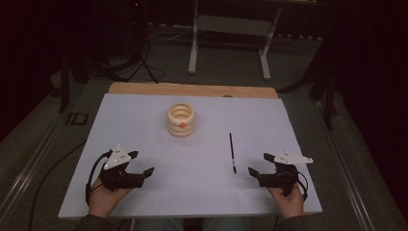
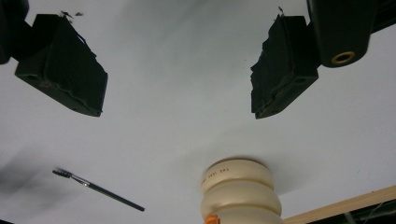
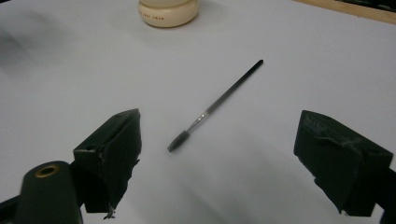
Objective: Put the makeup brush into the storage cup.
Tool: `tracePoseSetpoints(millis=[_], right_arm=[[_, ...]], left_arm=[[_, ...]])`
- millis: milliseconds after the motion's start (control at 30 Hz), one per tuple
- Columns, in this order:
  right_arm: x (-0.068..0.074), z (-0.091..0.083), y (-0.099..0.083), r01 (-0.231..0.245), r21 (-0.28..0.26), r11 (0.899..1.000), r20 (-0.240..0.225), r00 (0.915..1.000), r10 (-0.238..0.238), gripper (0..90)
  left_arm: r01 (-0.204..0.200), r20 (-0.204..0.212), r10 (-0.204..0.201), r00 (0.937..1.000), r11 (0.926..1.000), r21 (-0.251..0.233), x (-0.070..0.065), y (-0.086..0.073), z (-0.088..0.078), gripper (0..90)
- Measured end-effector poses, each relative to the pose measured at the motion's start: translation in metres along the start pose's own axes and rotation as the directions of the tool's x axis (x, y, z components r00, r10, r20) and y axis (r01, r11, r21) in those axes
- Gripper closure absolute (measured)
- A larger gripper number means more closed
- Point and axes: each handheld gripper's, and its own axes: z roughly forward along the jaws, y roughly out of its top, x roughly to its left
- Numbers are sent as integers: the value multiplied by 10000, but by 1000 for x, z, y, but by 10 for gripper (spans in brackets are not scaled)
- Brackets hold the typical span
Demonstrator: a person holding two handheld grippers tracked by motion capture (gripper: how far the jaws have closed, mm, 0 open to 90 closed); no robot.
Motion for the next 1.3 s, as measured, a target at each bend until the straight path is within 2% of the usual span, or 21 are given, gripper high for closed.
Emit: tracePoseSetpoints(millis=[567, 800, 1000, 1033, 1300], right_arm=[[-1, 4, 3, -216, 273, 9994, 168, 9996, 212, 149], [-1, 6, 18, -332, 277, 9991, 262, 9991, 325, 151], [-2, 11, 26, -355, 629, 9974, 341, 9989, 334, 151], [-4, 14, 29, -408, 809, 9959, 449, 9983, 373, 151], [-12, 28, 43, -806, 1013, 9916, 382, 9963, 771, 152]], left_arm=[[-4, 60, 4, 10000, 10000, 40, 0, 1, 2, 191], [0, 52, 0, 10000, 10000, 55, 1, 0, 2, 191], [-198, 90, 197, 9998, 9997, 132, -2, 0, 4, 190], [-229, 97, 228, 9997, 9996, 144, -2, 0, 5, 190], [-131, 112, 130, 9999, 9999, 90, 0, 0, 5, 189]])
